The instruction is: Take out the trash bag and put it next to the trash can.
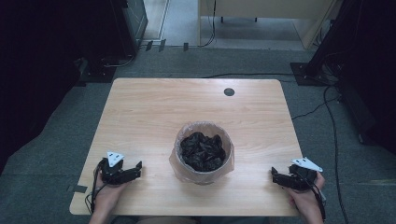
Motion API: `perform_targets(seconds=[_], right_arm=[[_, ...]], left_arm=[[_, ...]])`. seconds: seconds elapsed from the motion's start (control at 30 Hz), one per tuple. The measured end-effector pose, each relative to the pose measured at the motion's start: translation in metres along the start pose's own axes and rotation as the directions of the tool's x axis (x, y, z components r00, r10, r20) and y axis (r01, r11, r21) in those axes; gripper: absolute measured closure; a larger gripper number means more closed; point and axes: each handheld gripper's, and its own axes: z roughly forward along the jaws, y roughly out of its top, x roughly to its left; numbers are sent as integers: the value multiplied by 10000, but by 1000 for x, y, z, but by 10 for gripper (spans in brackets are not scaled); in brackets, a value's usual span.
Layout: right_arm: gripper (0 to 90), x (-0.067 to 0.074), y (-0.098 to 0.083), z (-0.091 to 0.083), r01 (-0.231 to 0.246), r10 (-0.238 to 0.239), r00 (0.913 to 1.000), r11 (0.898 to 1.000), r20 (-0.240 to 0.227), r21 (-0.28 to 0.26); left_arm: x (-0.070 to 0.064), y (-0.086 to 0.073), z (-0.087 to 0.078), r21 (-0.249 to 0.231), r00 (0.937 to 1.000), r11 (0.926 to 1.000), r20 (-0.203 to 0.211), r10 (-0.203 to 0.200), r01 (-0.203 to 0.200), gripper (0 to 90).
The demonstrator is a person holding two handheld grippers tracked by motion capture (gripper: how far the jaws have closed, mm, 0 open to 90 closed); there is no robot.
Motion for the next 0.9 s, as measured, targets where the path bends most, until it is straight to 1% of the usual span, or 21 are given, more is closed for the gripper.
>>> perform_targets(seconds=[0.1,0.17,0.23,0.27,0.37,0.43,0.47,0.5,0.57,0.63,0.73,0.8,0.87,0.9], right_arm=[[0,0,0,0,12,-12,10000,10000,-13,-1],[0,0,1,1,18,-18,10000,10000,-17,-4],[0,0,1,1,28,-28,10000,10000,-15,-5],[0,0,1,1,35,-35,10000,10000,-19,-9],[0,0,1,1,28,-28,10000,10000,-27,-11],[0,0,1,1,20,-20,10000,10000,-24,-11],[0,0,1,1,20,-20,10000,10000,-25,-10],[0,0,1,1,19,-19,10000,10000,-26,-9],[0,0,1,1,22,-22,10000,10000,-25,-11],[0,0,1,1,18,-18,10000,10000,-29,-9],[0,0,1,1,11,-11,10000,10000,-14,-4],[0,0,1,1,2,-2,10000,10000,-2,-7],[0,1,1,1,-5,5,10000,10000,7,-9],[0,1,1,1,1,-1,10000,10000,10,-4]], left_arm=[[-17,1,1,47,9990,9998,390,197,-199,95],[-29,1,2,47,9978,9994,563,346,-349,96],[-40,1,3,64,9955,9984,772,547,-554,96],[-45,1,4,100,9945,9983,886,567,-578,96],[-62,2,7,177,9888,9976,1348,644,-674,96],[-72,2,8,204,9844,9954,1514,897,-938,96],[-78,2,8,229,9816,9952,1686,896,-948,96],[-83,2,8,250,9787,9942,1804,980,-1042,96],[-91,0,8,323,9723,9901,1957,1275,-1364,96],[-99,-1,7,342,9672,9859,2025,1534,-1636,95],[-106,-2,6,284,9630,9831,2081,1711,-1808,96],[-108,-1,5,238,9622,9837,2133,1690,-1781,96],[-108,0,4,152,9607,9870,2318,1524,-1602,96],[-108,1,3,29,9614,9880,2310,1494,-1542,96]])
